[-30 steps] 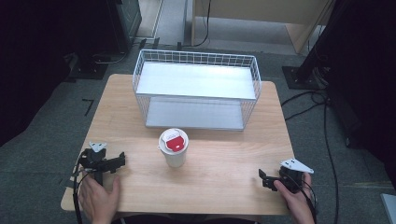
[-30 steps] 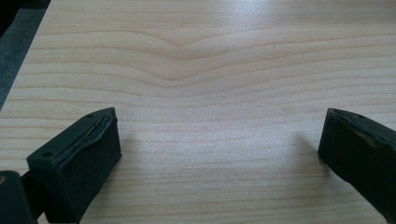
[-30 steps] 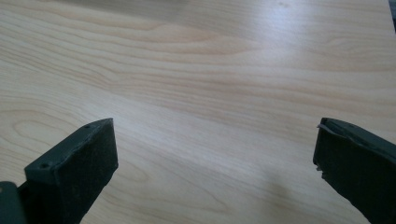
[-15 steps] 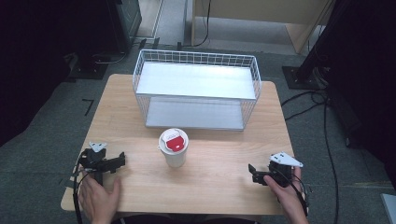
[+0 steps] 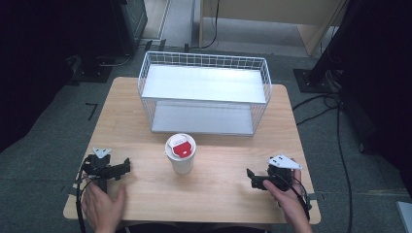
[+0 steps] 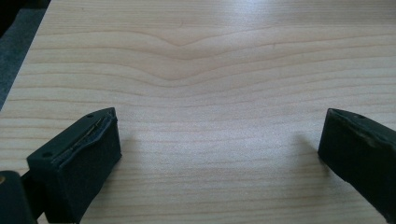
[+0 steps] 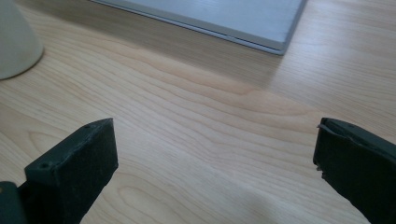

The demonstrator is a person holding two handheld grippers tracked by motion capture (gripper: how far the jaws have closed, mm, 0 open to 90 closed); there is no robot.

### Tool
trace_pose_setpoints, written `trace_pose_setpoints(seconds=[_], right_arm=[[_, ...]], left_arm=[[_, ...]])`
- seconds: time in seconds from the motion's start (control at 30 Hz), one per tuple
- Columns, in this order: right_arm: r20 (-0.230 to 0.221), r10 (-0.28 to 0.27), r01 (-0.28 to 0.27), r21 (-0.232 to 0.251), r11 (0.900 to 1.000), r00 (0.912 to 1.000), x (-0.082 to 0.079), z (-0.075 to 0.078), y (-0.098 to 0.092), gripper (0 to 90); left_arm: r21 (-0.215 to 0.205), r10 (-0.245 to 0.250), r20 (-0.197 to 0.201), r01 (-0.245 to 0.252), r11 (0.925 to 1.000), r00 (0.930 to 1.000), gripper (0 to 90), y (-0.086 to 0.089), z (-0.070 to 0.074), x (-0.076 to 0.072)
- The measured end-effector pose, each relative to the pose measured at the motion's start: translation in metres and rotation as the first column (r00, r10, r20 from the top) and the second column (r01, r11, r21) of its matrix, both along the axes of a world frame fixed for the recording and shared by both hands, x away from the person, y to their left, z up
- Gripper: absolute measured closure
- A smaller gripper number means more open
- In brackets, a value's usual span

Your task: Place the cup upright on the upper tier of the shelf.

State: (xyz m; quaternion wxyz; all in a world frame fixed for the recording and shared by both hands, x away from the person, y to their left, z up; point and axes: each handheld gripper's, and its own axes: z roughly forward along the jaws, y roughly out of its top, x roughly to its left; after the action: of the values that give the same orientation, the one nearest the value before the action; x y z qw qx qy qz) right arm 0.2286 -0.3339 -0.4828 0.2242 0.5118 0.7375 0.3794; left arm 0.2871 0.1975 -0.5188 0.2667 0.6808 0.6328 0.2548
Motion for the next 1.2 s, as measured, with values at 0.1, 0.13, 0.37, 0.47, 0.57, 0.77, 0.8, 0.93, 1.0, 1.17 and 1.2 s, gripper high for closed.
trace_pose_setpoints(seconds=[0.1, 0.13, 0.37, 0.47, 0.57, 0.77, 0.8, 0.93, 1.0, 1.17, 1.2], right_arm=[[0.006, 0.015, -0.015, 0.012, 1.0, 0.9999, 0.002, 0.0, 0.006, 0.0], [0.007, 0.015, -0.015, 0.02, 1.0, 0.9999, 0.002, 0.0, 0.009, 0.0], [0.018, 0.051, -0.052, 0.051, 0.997, 0.9985, 0.006, 0.003, 0.024, 0.0], [0.018, 0.084, -0.085, 0.055, 0.995, 0.9963, 0.008, 0.004, 0.035, 0.0], [0.02, 0.1, -0.101, 0.06, 0.993, 0.9948, 0.009, 0.005, 0.043, 0.0], [0.034, 0.126, -0.129, 0.077, 0.989, 0.9914, 0.012, 0.007, 0.061, 0.0], [0.032, 0.129, -0.131, 0.08, 0.988, 0.9911, 0.013, 0.008, 0.065, 0.0], [0.037, 0.148, -0.151, 0.08, 0.985, 0.9882, 0.015, 0.008, 0.074, 0.0], [0.04, 0.16, -0.163, 0.081, 0.983, 0.9863, 0.017, 0.009, 0.08, 0.0], [0.044, 0.191, -0.194, 0.082, 0.978, 0.9805, 0.02, 0.009, 0.097, 0.0], [0.044, 0.192, -0.195, 0.082, 0.977, 0.9804, 0.02, 0.009, 0.099, 0.0]], left_arm=[[0.0, 0.0, 0.0, 0.0, 1.0, 1.0, 0.0, 0.0, 0.0, 0.0], [0.001, -0.001, 0.0, 0.001, 1.0, 1.0, 0.0, 0.0, 0.0, 0.0], [0.001, 0.0, 0.0, 0.0, 1.0, 1.0, 0.0, 0.0, 0.0, 0.0], [0.001, -0.001, 0.0, 0.001, 1.0, 1.0, 0.0, 0.0, 0.0, 0.0], [0.001, -0.001, 0.0, 0.001, 1.0, 1.0, 0.0, 0.0, 0.0, 0.0], [0.001, -0.001, 0.0, 0.001, 1.0, 1.0, 0.0, 0.0, 0.0, 0.0], [0.0, 0.0, 0.0, 0.0, 1.0, 1.0, 0.0, 0.0, 0.0, 0.0], [0.0, 0.0, 0.0, 0.0, 1.0, 1.0, 0.0, 0.0, 0.0, 0.0], [0.001, -0.001, 0.0, 0.001, 1.0, 1.0, 0.0, 0.0, 0.0, 0.0], [0.001, -0.001, 0.0, 0.001, 1.0, 1.0, 0.0, 0.0, 0.0, 0.0], [0.001, -0.001, 0.0, 0.001, 1.0, 1.0, 0.0, 0.0, 0.0, 0.0]])
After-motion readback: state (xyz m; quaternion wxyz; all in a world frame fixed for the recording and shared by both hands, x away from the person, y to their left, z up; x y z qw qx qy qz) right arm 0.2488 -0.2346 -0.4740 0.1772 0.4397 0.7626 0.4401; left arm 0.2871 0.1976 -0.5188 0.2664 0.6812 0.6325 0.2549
